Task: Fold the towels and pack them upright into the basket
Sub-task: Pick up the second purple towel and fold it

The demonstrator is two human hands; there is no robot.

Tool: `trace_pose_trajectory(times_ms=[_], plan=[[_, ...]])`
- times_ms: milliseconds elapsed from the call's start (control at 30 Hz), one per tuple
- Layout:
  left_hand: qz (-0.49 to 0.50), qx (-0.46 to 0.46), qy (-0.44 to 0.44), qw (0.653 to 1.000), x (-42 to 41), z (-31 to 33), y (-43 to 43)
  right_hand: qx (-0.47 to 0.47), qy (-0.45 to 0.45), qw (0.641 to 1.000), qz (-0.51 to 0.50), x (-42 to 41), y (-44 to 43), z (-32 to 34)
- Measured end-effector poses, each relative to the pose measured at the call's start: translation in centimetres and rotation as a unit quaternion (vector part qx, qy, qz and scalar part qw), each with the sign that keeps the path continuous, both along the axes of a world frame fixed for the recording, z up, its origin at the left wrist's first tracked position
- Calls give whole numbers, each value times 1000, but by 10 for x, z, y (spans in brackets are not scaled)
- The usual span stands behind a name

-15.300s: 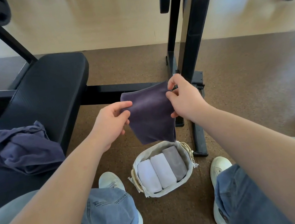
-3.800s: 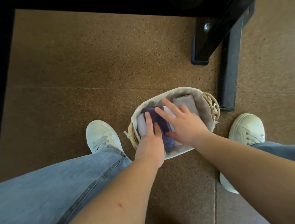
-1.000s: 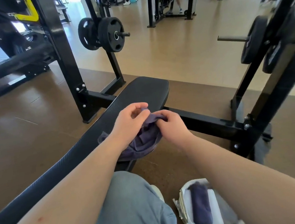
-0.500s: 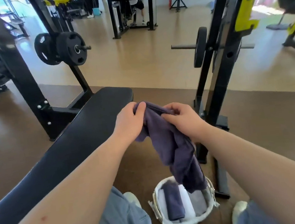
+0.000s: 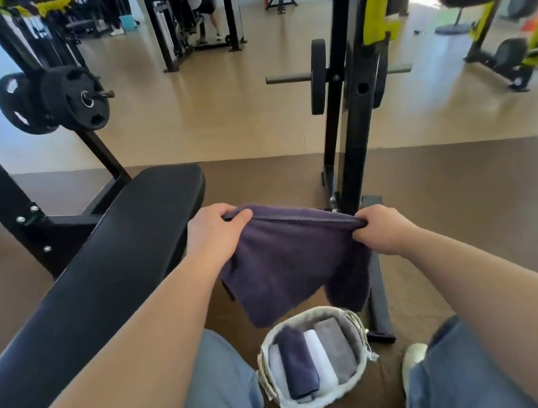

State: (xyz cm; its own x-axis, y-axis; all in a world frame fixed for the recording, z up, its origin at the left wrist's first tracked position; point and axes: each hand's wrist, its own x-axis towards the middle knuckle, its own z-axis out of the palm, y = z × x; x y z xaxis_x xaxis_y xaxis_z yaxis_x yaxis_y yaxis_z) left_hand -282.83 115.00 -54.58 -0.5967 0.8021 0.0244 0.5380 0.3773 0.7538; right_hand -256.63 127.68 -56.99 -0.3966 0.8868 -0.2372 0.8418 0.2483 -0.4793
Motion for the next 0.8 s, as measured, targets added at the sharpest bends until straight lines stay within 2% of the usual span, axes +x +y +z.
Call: trace_pose_trajectory(times_ms=[100,367,500,600,667,800], plan=[[-2,21,-21,1000,9,-7,2,-14,83,996,-14,-1,5,-5],[-29,28,-109,993,32,-18,17,-37,179,983,10,-23,1,1],[-43,27,-145,988,46,-21,20,-113,273,954,-45,-41,-5,8],[-90,15,-151,984,57,-23,19,-161,332,926,-83,-55,-9,11],[-125,-7,-137,983,64,-24,18,-166,339,924,-64,-61,-12,12],[-143,-50,-118,981,75,-28,20,-121,276,953,23,-67,-19,13]])
